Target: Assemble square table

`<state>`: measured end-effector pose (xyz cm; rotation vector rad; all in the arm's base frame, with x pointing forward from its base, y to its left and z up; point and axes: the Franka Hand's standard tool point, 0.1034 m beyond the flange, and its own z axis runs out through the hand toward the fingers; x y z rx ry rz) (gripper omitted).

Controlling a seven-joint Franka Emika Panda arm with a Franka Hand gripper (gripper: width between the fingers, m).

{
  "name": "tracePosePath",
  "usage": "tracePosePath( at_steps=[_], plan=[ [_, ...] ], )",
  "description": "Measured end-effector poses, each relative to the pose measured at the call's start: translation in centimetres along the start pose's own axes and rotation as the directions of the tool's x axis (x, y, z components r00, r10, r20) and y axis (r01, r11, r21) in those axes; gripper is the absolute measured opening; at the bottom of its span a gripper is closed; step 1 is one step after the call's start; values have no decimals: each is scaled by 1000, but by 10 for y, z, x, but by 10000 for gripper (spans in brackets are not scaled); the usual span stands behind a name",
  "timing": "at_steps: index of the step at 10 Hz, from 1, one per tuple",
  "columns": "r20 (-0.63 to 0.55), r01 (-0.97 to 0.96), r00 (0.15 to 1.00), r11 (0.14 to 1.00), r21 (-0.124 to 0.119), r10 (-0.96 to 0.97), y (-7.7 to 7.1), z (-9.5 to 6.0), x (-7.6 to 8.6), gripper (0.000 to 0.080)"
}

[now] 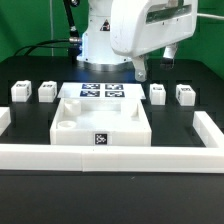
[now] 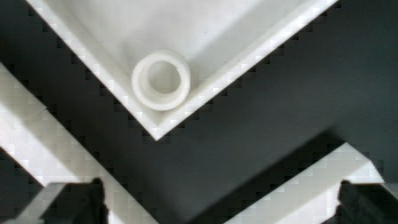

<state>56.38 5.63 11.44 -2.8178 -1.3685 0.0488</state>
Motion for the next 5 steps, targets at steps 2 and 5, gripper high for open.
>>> tracePosePath(
  at_steps=[2, 5],
  plan=[
    [0, 0, 1000, 1000, 0, 0, 0, 0, 0, 650],
    [0, 0, 1000, 1000, 0, 0, 0, 0, 0, 650]
  ],
)
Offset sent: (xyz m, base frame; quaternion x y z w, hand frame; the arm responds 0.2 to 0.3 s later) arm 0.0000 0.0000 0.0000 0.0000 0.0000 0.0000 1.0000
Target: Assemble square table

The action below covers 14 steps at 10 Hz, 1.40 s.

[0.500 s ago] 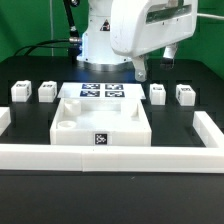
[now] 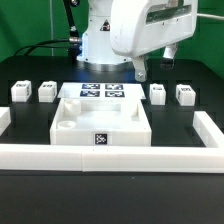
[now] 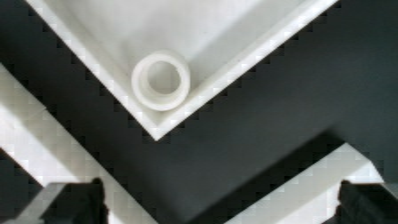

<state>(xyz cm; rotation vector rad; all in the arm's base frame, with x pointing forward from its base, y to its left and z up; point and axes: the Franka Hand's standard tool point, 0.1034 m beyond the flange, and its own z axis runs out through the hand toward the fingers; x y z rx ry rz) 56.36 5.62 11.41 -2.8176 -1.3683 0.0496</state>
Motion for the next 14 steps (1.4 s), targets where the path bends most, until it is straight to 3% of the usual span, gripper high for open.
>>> tracePosePath(
  at_steps=[7, 8, 10, 12, 13, 14],
  plan=[
    [1, 46, 999, 999, 1, -46, 0, 1, -5, 650],
    [-3, 121, 993, 993, -3, -121, -4, 5, -27, 650],
    [2, 310, 951, 951, 13, -310, -21, 34, -93, 650],
    [-13, 536, 844, 844, 24, -535, -27, 70, -138, 650],
    [-24, 573, 819, 819, 38, -573, -29, 92, -143, 650],
    [-29, 567, 823, 822, 44, -567, -30, 103, -142, 650]
  ],
)
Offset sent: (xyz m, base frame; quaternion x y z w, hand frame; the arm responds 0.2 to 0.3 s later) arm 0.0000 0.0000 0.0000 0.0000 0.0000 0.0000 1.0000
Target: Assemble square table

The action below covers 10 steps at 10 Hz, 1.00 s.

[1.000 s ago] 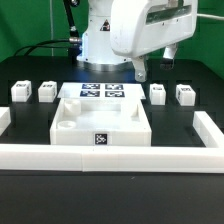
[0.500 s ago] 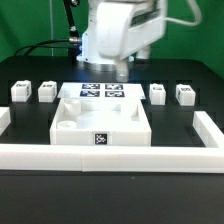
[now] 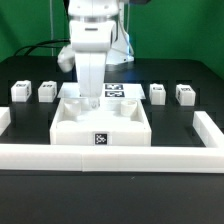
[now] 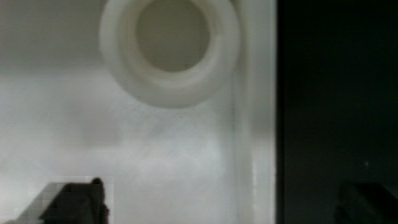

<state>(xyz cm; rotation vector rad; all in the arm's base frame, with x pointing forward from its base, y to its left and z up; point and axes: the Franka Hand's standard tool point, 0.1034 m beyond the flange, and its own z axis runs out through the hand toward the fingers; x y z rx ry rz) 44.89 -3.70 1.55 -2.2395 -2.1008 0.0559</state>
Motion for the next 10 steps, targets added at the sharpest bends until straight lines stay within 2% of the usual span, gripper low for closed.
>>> tracePosePath(
  at_steps=[1, 3, 6, 7, 8, 9, 10],
  plan=[
    [-3, 8, 1000, 1000, -3, -8, -1, 6, -1, 650],
    [-7, 16, 1000, 999, -44, -16, 0, 10, -7, 650],
    [-7, 6, 1000, 999, -48, -6, 1, 10, -10, 620],
    [-7, 5, 1000, 999, -48, -6, 1, 11, -11, 440],
    [-7, 5, 1000, 999, -48, -5, 1, 11, -11, 440],
    [-7, 5, 1000, 999, -47, -5, 0, 11, -11, 258],
    [-7, 4, 1000, 999, -47, -5, 0, 11, -11, 122]
  ],
)
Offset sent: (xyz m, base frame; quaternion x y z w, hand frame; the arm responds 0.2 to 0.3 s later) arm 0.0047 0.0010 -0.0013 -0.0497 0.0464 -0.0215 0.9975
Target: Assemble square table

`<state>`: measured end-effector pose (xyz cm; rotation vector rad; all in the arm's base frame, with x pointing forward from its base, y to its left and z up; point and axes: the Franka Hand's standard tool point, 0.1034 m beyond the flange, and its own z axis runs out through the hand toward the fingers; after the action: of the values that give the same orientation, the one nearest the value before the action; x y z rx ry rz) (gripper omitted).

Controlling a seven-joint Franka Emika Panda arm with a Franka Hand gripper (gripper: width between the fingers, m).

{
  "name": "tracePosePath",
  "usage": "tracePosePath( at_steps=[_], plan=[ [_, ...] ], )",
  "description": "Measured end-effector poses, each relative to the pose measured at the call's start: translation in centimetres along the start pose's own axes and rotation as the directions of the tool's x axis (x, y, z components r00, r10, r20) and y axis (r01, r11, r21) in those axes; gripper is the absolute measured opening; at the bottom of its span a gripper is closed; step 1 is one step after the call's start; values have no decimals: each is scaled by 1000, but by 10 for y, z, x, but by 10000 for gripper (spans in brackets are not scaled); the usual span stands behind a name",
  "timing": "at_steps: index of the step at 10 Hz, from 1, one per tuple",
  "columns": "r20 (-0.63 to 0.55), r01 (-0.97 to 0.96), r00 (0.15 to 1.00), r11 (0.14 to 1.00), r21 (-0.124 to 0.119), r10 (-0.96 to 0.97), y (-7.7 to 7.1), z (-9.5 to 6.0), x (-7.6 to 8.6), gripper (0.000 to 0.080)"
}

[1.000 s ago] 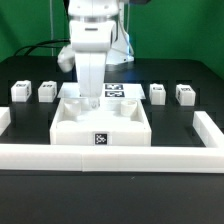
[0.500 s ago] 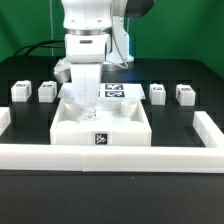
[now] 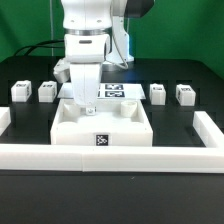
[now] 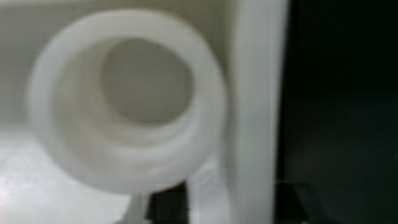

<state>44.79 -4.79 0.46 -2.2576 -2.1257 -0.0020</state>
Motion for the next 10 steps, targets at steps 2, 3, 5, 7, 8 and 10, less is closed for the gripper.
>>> tracePosePath(
  at_steps=[2, 3, 5, 7, 8, 10],
  plan=[
    [0, -3, 1000, 1000, -1, 3, 0, 0, 0, 58],
    [0, -3, 1000, 1000, -1, 3, 0, 0, 0, 58],
    [1, -3, 1000, 1000, -1, 3, 0, 0, -1, 58],
    [1, -3, 1000, 1000, -1, 3, 0, 0, -1, 58],
    [1, -3, 1000, 1000, -1, 3, 0, 0, -1, 58],
    [-3, 33, 999, 999, -6, -33, 3, -1, 5, 58]
  ],
)
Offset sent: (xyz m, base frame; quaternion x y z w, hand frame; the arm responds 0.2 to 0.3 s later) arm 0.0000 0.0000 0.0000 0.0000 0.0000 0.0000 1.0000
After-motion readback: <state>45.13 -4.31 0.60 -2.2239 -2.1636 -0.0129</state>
